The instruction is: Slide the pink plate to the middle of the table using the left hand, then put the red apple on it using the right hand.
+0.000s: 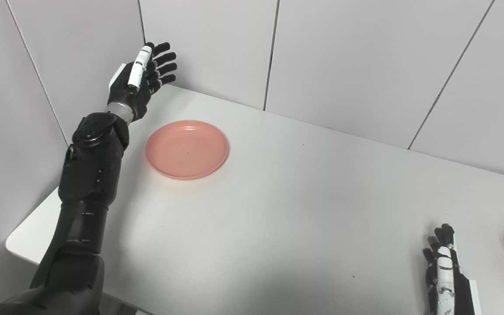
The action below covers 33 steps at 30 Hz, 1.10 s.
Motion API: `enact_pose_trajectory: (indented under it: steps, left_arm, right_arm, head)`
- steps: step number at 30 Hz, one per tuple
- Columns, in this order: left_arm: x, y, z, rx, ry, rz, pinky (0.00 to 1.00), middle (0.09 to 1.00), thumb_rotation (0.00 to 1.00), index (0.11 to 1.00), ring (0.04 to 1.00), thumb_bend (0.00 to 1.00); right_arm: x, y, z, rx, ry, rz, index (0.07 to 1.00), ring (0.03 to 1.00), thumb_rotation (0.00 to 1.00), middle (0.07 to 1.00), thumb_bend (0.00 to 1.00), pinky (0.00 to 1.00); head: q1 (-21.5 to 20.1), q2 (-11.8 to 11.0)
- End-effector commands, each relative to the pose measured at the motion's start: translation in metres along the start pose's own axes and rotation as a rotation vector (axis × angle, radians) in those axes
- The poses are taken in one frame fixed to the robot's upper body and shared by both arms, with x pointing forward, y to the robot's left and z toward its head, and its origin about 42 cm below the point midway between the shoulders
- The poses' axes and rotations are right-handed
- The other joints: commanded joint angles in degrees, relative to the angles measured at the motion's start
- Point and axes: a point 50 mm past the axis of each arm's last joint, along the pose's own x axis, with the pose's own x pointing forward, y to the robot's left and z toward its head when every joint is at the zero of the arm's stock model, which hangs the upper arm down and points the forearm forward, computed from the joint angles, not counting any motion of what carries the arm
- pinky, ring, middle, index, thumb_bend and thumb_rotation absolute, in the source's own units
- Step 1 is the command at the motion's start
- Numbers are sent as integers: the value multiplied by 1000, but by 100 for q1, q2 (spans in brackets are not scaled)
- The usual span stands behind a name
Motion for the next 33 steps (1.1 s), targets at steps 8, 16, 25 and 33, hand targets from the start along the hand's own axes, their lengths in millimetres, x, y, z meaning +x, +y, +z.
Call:
enact_pose_trajectory:
  steps: [8, 16, 25, 33]
  left_arm:
    - [17, 21, 33, -45, -78, 55, 824, 829, 998, 802, 831, 289]
    - [21, 37, 15, -49, -34, 62, 830, 832, 1000, 797, 836, 288]
    - [21, 40, -4, -65, 11, 69, 804, 822, 1000, 806, 817, 332]
    - [17, 44, -24, -84, 54, 83, 807, 829, 1000, 808, 823, 324]
  right_arm:
    - [-7, -7, -7, -11, 11, -5, 1000, 1000, 1000, 1000, 90, 1000]
    - [-7, -6, -7, 0, 3, -8, 1000, 1000, 1000, 1000, 91, 1000]
    - [-7, -6, -6, -5, 11, -10, 1000, 1000, 1000, 1000, 93, 1000]
    - [-8, -7, -4, 0, 6, -7, 1000, 1000, 1000, 1000, 88, 1000]
  head:
    - [6, 14]
    - [11, 25]
    - [21, 34]
    - [16, 68]
